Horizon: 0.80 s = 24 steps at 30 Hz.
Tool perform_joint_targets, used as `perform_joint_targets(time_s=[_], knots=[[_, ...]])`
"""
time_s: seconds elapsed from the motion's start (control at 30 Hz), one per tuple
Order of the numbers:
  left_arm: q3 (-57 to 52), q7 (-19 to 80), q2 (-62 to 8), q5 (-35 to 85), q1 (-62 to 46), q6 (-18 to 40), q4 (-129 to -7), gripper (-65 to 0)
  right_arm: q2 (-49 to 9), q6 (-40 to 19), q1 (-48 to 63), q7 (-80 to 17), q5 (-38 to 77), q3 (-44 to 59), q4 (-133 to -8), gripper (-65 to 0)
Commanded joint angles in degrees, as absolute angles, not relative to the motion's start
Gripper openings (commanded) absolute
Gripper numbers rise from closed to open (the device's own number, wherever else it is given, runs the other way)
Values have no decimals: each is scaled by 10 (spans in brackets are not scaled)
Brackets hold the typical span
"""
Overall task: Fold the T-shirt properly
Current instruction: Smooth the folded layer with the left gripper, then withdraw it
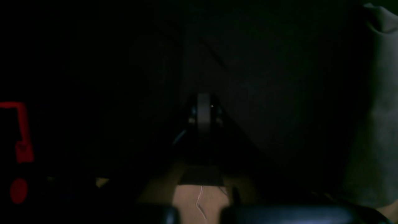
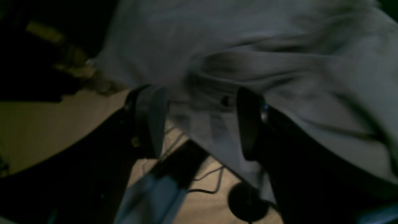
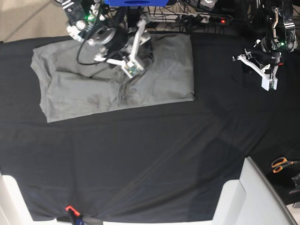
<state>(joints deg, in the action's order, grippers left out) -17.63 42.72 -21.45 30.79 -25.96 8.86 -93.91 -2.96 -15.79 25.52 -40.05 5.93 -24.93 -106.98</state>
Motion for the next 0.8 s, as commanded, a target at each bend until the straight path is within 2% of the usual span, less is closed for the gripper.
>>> perform_joint_targets(time_s=[0.0, 0.07, 0.13, 0.23, 0.33, 0.57, 0.77], knots=[[-160, 420, -220, 317, -270, 111, -975, -650, -30, -155, 254, -387, 63, -243, -1084, -309], [-115, 422, -205, 317, -281, 116, -1025, -650, -31, -155, 254, -387, 64, -219, -1098, -312], [-86, 422, -173, 314, -286, 90, -1051, -650, -31, -155, 258, -387, 65, -182, -1113, -354], [-47, 421, -124, 312, -281, 62, -1051, -650, -27, -157, 269, -385, 66, -102, -1120, -479], [-4, 419, -89, 270, -261, 29, -1039, -650, -21, -158, 272, -359, 81, -22, -1118, -647], [49, 419, -31, 168, -229, 14, -1006, -650, -22, -159, 279, -341, 258, 150, -1114, -642], [80, 419, -21, 154, -213, 14, -958, -650, -22, -159, 284, -358, 275, 202, -1114, -642]])
